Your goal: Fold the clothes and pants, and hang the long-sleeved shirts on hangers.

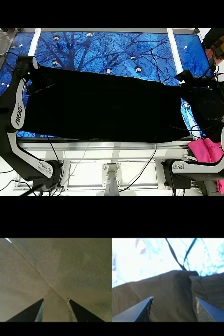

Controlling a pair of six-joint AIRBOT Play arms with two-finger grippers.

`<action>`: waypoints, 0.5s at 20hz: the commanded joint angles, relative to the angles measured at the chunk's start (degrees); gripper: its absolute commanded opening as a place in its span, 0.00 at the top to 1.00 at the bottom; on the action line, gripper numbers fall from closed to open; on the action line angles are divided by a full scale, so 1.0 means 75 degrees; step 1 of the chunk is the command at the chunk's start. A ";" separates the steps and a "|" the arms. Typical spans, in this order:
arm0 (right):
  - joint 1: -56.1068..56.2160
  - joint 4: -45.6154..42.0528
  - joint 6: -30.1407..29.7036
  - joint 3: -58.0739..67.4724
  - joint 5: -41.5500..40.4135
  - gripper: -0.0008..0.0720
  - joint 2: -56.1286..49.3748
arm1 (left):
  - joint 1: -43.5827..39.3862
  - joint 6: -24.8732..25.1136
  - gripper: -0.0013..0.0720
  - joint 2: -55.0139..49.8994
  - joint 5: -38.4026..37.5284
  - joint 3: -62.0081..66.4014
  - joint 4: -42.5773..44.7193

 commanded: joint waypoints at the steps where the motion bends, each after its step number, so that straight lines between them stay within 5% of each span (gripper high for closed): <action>1: 0.0023 -0.0303 0.0000 0.0428 0.0137 0.21 -0.0003 | 0.0023 0.0373 0.73 0.0277 0.0527 0.0015 -0.0125; 2: 0.0023 -0.0688 -0.0012 0.0621 0.0393 0.40 0.0000 | 0.0023 0.0504 0.97 0.0466 0.0895 0.0015 -0.0125; 3: 0.0023 -0.1174 -0.0265 0.0831 0.0766 0.79 0.0003 | 0.0015 0.0548 0.98 0.0699 0.1317 0.0015 -0.0198; 4: 0.0023 -0.1626 -0.0525 0.0976 0.1183 0.96 0.0006 | 0.0012 0.0892 0.98 0.0912 0.1702 0.0015 -0.0402; 7: -0.0236 -0.2087 -0.0545 0.0653 0.2180 0.97 0.0140 | 0.0090 0.2908 0.98 0.1492 0.1708 -0.0015 -0.1008; 10: -0.1070 -0.0385 -0.1413 -0.1169 0.1915 0.97 0.1096 | 0.0664 0.4199 0.98 0.2008 0.1029 -0.0248 -0.2031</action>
